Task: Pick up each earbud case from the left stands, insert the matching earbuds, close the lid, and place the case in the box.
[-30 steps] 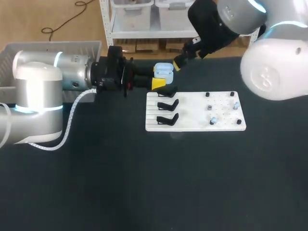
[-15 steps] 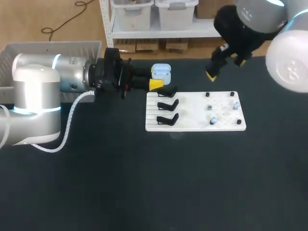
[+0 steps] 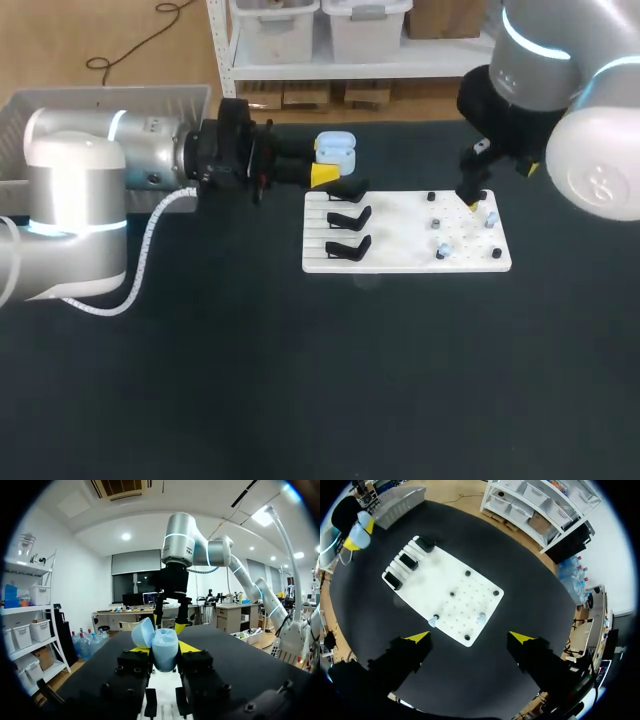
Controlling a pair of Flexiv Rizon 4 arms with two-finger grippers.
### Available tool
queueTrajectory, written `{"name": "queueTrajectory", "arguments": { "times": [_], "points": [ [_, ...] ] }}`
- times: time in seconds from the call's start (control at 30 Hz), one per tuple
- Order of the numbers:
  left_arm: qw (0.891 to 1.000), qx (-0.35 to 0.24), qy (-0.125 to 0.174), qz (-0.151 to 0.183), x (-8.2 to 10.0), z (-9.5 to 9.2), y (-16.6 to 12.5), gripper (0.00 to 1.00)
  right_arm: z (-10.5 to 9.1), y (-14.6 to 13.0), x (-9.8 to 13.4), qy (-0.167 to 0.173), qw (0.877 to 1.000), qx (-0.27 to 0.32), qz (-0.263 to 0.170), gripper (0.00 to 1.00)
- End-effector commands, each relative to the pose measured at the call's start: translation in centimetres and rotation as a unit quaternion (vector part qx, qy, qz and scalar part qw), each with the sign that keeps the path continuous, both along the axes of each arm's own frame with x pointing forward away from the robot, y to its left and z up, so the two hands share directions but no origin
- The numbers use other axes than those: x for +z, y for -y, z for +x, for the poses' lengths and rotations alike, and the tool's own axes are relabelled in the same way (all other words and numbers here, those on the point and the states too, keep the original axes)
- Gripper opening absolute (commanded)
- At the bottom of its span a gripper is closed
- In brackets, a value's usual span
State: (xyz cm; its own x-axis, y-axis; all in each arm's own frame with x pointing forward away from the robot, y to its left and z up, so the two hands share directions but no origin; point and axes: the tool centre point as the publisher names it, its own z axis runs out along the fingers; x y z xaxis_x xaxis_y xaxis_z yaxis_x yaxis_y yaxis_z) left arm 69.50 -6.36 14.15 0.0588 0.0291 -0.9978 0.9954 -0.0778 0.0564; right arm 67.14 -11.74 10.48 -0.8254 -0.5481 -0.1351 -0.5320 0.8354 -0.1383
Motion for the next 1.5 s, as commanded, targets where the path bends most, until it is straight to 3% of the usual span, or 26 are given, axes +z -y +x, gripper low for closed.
{"name": "queueTrajectory", "arguments": {
  "times": [0.03,0.17,0.47,0.6,0.73,0.93,1.03,1.2,1.3,1.5],
  "points": [
    [1.000,0.004,0.001,0.000,0.0,-0.3,0.0,0.00,0.2,0.2,-1.2,-0.003,1.000,-0.002,-0.019,1.00],
    [1.000,0.004,0.001,0.000,0.0,-0.3,0.0,0.00,0.3,0.9,-2.5,-0.017,0.999,-0.001,-0.036,1.00],
    [1.000,0.004,0.001,0.000,0.0,-0.3,0.0,0.00,1.2,1.0,-4.2,-0.029,0.998,0.002,-0.048,0.75],
    [1.000,0.004,0.001,0.000,0.0,-0.3,0.0,0.00,1.6,0.9,-5.2,-0.037,0.998,-0.008,-0.055,0.73],
    [1.000,0.004,0.001,0.000,0.0,-0.3,0.0,0.00,2.2,1.0,-6.1,-0.032,0.997,-0.034,-0.063,0.51],
    [1.000,0.004,0.001,0.000,0.0,-0.3,0.0,0.00,2.6,1.2,-7.1,-0.023,0.995,-0.071,-0.061,0.61],
    [1.000,0.004,0.001,0.000,0.0,-0.3,0.0,0.00,2.6,1.3,-7.4,-0.021,0.994,-0.085,-0.057,0.73],
    [1.000,0.004,0.001,0.000,0.0,-0.3,0.0,0.00,2.4,1.5,-7.9,-0.018,0.993,-0.106,-0.053,0.65],
    [1.000,0.004,0.001,0.000,0.0,-0.3,0.0,0.00,2.3,1.7,-8.2,-0.015,0.992,-0.113,-0.052,0.51],
    [1.000,0.004,0.001,0.000,0.0,-0.3,0.0,0.00,2.3,1.9,-8.5,-0.006,0.992,-0.118,-0.054,0.45]
  ]
}}
